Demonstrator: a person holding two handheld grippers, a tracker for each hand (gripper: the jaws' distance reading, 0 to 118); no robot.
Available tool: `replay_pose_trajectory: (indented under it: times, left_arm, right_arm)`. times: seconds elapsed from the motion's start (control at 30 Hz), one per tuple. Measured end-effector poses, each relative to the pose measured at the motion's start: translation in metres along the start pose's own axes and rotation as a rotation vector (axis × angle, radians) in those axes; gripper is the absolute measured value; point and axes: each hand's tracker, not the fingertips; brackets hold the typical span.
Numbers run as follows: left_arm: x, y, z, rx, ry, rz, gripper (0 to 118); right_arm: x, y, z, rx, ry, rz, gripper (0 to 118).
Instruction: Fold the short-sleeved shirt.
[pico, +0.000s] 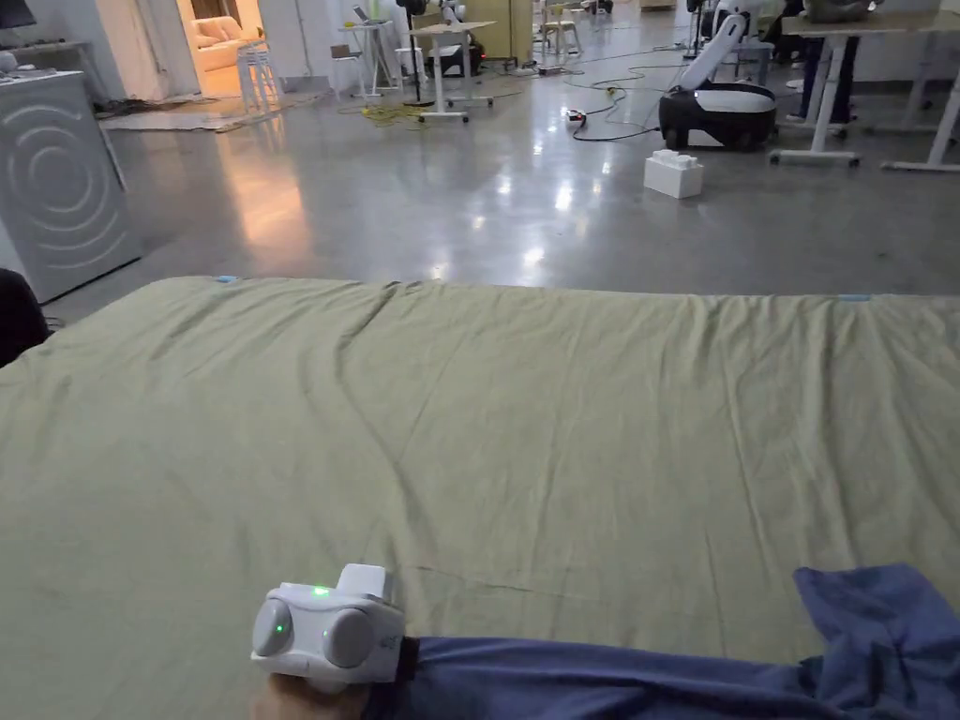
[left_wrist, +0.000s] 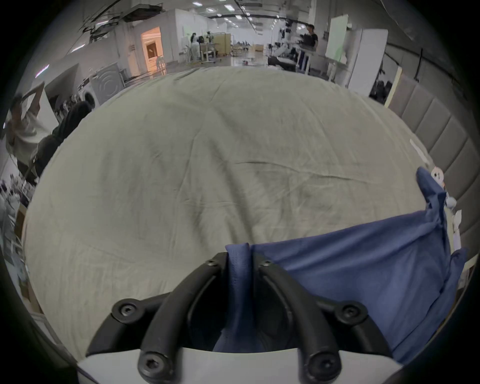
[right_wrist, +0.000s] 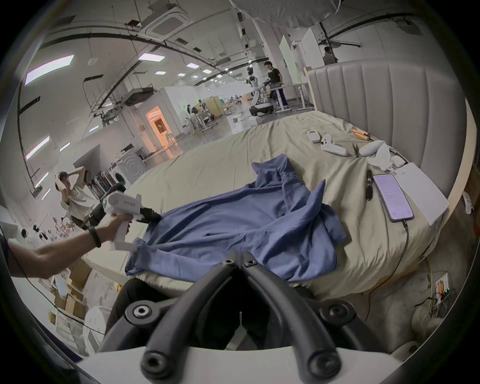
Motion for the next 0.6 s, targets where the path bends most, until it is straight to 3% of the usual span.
replay_pose_trajectory:
  times: [0.07,0.1,0.13,0.2,0.23,0.33,0.43,0.5,0.6]
  left_arm:
    - [0.012,0.002,-0.008,-0.046,0.03,-0.085,15]
    - [0.016,0.002,-0.01,-0.056,0.049,-0.127,15]
    - [0.021,0.003,-0.011,-0.067,0.064,-0.159,15]
    - [0.028,0.005,-0.013,-0.12,0.066,-0.202,14]
    - [0.028,0.008,-0.015,-0.134,0.065,-0.22,14]
    - [0.021,0.015,-0.021,-0.145,0.043,-0.187,13]
    - [0.006,0.027,-0.023,-0.196,-0.029,-0.121,13]
    - [-0.005,0.035,-0.025,-0.233,-0.087,-0.092,13]
    - [-0.018,0.038,-0.031,-0.258,-0.128,-0.018,13]
  right_arm:
    - [0.004,0.009,-0.012,-0.011,-0.008,0.047,1]
    - [0.008,0.013,-0.02,-0.009,-0.011,0.062,8]
    - [0.012,0.022,-0.03,-0.014,-0.008,0.077,24]
    - [0.021,0.04,-0.051,-0.015,-0.001,0.119,75]
    - [0.027,0.05,-0.064,-0.006,-0.001,0.15,82]
    - [0.044,0.088,-0.109,0.001,-0.045,0.223,82]
    - [0.068,0.129,-0.166,-0.025,-0.073,0.193,82]
    - [0.09,0.152,-0.212,-0.104,-0.083,0.118,82]
    - [0.111,0.17,-0.273,-0.199,-0.176,0.088,81]
